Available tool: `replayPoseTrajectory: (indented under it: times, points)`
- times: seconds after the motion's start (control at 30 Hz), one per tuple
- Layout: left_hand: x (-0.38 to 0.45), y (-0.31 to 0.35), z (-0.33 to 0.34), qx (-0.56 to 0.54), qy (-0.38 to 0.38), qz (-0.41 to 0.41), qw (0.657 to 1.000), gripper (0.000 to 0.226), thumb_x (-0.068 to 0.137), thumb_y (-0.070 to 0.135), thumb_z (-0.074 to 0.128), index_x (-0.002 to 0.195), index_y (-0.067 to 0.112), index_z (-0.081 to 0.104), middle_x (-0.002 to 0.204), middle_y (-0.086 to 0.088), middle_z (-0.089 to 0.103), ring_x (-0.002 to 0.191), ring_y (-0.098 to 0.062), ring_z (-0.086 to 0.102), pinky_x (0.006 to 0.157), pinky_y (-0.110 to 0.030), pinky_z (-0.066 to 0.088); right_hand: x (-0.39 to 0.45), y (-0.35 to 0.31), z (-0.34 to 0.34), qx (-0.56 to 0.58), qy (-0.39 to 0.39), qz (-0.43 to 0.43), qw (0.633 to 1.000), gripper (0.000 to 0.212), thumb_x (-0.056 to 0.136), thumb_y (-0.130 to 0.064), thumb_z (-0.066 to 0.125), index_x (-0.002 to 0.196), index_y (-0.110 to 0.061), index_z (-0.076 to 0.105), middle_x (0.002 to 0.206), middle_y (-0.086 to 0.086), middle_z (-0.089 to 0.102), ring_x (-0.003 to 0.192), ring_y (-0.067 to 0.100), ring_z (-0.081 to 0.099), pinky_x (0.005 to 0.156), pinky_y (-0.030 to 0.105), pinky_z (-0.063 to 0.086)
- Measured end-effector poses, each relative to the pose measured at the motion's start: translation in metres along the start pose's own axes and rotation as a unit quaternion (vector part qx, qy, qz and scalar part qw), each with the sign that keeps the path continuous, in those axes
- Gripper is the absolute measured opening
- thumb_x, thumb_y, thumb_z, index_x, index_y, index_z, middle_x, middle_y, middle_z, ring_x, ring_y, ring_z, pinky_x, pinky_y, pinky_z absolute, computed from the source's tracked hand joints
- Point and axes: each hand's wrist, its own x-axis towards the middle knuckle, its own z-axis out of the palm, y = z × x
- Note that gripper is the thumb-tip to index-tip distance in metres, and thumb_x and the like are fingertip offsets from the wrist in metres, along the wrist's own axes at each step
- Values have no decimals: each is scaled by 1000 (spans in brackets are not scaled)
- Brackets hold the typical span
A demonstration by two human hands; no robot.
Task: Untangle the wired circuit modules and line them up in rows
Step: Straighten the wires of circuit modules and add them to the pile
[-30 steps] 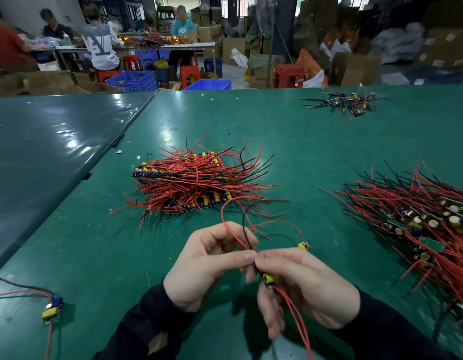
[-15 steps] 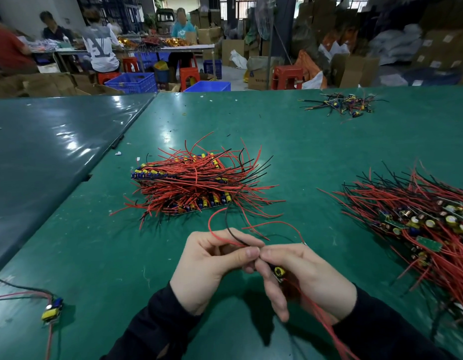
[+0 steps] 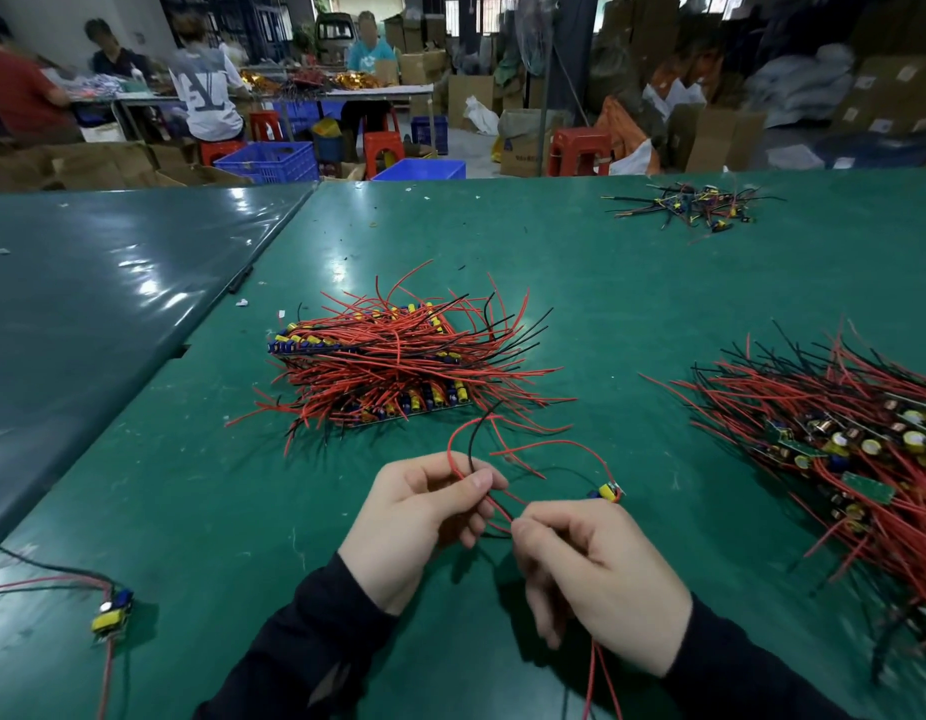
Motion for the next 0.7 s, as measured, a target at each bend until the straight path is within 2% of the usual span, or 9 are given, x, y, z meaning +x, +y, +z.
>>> replayPoseTrajectory:
  times: [0.13, 0.23, 0.3, 0.37, 0.43, 0.5, 0.6, 0.67, 0.7]
  points:
    - [-1, -1, 1, -44, -35, 51, 997, 10, 71, 18, 70, 73, 10, 75, 61, -5, 62, 53, -9, 56, 51, -17, 47, 3, -8, -6, 140, -44, 71, 987, 40, 96, -10, 39, 58, -12, 51, 38, 9, 51, 28, 17, 45, 36, 19, 30]
    - [-1, -1, -1, -50, -52, 72, 995, 9, 74, 16, 70, 77, 10, 76, 61, -4, 63, 55, -9, 56, 52, -17, 47, 4, -9, -10, 183, -83, 96, 975, 41, 97, -15, 38, 59, -14, 53, 39, 7, 51, 29, 15, 48, 37, 21, 29]
    - [-1, 1, -5, -63, -63, 58, 994, 6, 72, 13, 74, 77, 11, 77, 60, -3, 62, 53, -8, 56, 51, -16, 46, 4, -10, -10, 197, -103, 84, 971, 36, 96, -20, 44, 62, -15, 57, 40, 7, 53, 31, 15, 50, 38, 21, 31]
    - [0, 6, -10, -94, -85, 34, 991, 24, 56, 21, 88, 74, 10, 76, 58, -3, 61, 51, -7, 55, 49, -16, 45, 4, -12, -11, 225, -125, 70, 964, 25, 87, -25, 47, 71, -17, 64, 40, 6, 53, 30, 15, 50, 38, 20, 33]
    - [-1, 9, -15, -135, -110, 17, 985, 37, 45, 28, 93, 71, 9, 74, 59, -3, 60, 50, -7, 54, 47, -15, 44, 4, -14, -12, 267, -163, 68, 947, 23, 85, -24, 46, 80, -18, 67, 39, 5, 52, 29, 14, 49, 36, 16, 35]
    - [-4, 11, -19, -201, -168, 9, 965, 29, 54, 24, 90, 72, 11, 72, 64, -1, 61, 53, -7, 54, 47, -14, 45, 2, -16, -12, 307, -209, 76, 926, 23, 88, -24, 45, 81, -17, 66, 39, 2, 52, 29, 12, 49, 36, 15, 37]
    - [-7, 14, -17, -320, -285, 1, 904, 8, 84, 7, 66, 92, 3, 65, 81, -6, 60, 70, -12, 58, 59, -16, 50, -1, -17, -11, 347, -269, 98, 893, 24, 92, -24, 43, 78, -13, 60, 40, 0, 52, 30, 9, 49, 37, 15, 40]
    - [-9, 18, -15, -331, -281, 14, 901, 9, 91, 2, 55, 98, -2, 60, 89, -10, 58, 77, -15, 58, 63, -17, 50, -2, -16, -10, 356, -295, 112, 879, 24, 93, -23, 41, 79, -10, 55, 40, -1, 53, 31, 9, 49, 37, 15, 39]
    - [-9, 17, -14, -337, -283, 11, 898, 9, 91, 3, 56, 97, -1, 61, 88, -9, 58, 76, -14, 58, 63, -16, 49, -2, -16, -10, 357, -303, 116, 876, 23, 94, -22, 40, 79, -10, 54, 40, -1, 53, 31, 9, 50, 37, 15, 39]
